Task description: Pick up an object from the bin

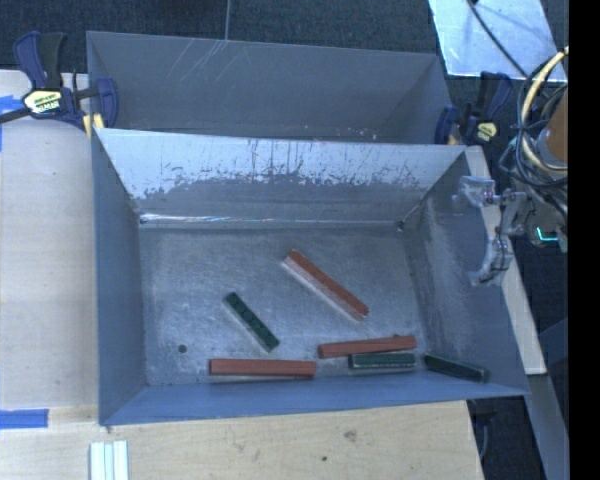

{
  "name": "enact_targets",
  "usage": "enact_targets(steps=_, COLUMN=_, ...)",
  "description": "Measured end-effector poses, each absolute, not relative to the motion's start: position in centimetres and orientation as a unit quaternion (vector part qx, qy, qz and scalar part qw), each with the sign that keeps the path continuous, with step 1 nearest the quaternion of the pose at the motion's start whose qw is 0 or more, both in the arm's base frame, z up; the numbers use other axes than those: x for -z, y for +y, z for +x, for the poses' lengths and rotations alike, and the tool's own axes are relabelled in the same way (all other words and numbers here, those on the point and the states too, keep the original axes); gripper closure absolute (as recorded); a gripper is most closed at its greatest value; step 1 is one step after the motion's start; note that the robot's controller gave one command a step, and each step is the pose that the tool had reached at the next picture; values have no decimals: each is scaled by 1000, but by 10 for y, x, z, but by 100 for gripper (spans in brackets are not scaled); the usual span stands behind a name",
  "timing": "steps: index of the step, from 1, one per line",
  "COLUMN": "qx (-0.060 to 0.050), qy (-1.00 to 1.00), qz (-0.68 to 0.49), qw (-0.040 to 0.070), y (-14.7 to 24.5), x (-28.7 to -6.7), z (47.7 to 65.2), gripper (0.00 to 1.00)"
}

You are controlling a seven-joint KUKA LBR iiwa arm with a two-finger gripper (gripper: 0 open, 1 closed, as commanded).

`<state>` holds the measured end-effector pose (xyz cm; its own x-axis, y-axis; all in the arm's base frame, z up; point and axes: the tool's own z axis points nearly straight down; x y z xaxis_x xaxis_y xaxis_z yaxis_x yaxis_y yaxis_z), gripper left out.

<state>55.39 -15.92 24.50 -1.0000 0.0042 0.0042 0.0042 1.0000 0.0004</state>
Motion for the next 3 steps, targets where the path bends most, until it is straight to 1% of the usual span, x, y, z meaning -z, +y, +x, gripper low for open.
enact_targets(steps=1, qx=1, qy=-998, qz=68, qw=2, y=-88, x=-79, z=579, gripper=0)
enact_targets(steps=2, qx=0, qy=-991, qz=131, qw=-3, y=-55, x=-77, z=604, gripper=0)
enact_targets(steps=3, qx=1, qy=-997, qz=72, qw=1, y=-9, x=-79, z=525, gripper=0)
